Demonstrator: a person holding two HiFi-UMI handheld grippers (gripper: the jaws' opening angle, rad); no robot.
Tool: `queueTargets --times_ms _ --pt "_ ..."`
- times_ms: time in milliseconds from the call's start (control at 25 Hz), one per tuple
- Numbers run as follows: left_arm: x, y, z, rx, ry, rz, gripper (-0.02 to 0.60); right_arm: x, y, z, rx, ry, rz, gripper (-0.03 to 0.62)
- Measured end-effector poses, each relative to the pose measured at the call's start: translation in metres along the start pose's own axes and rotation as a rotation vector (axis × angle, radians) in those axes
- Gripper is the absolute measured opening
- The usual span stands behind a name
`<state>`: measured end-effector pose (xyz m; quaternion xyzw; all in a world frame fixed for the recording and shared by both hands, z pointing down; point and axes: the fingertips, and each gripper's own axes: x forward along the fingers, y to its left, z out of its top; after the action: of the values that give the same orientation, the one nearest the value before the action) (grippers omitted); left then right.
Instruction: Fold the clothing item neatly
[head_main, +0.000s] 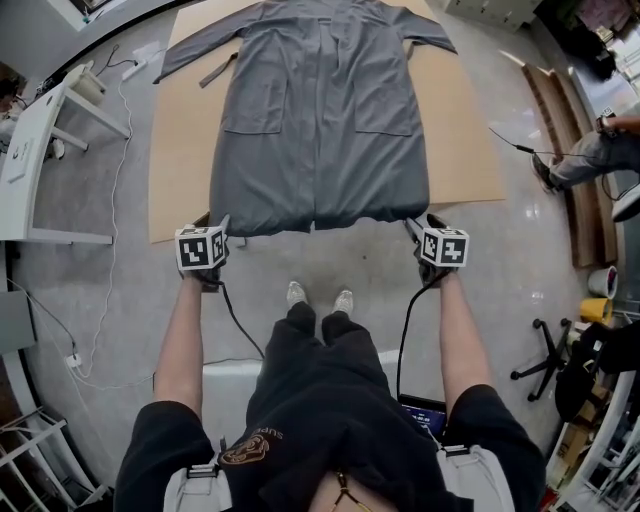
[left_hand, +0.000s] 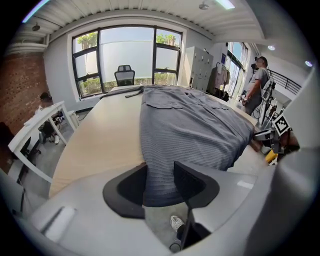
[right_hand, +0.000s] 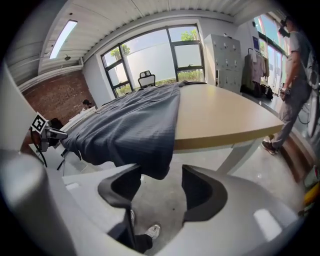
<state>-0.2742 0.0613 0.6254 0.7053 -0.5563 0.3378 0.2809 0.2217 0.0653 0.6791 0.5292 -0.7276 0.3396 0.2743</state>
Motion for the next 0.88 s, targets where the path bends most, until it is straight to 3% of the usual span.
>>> queueTargets --times_ms 280,400,560,880 --pt "0.003 -0.016 0.003 0.034 0.034 -0.049 0.077 0.021 0.003 -0.003 -0.088 0.011 0.15 0.23" --pt "-0.002 -0.01 0.001 0.019 0.046 -0.055 0.047 0.012 0.015 -0.001 -0.133 0.012 0.184 0.024" --pt "-0.016 -0.012 -0.004 -0.011 0.036 -0.055 0.041 -0.013 0.028 0.001 -0.173 0.004 0.249 0.02" --pt "-0.053 -0.028 -0.011 -0.011 0.034 -0.084 0.041 -0.071 0.038 0.005 -0.201 -0.018 0.282 0.02"
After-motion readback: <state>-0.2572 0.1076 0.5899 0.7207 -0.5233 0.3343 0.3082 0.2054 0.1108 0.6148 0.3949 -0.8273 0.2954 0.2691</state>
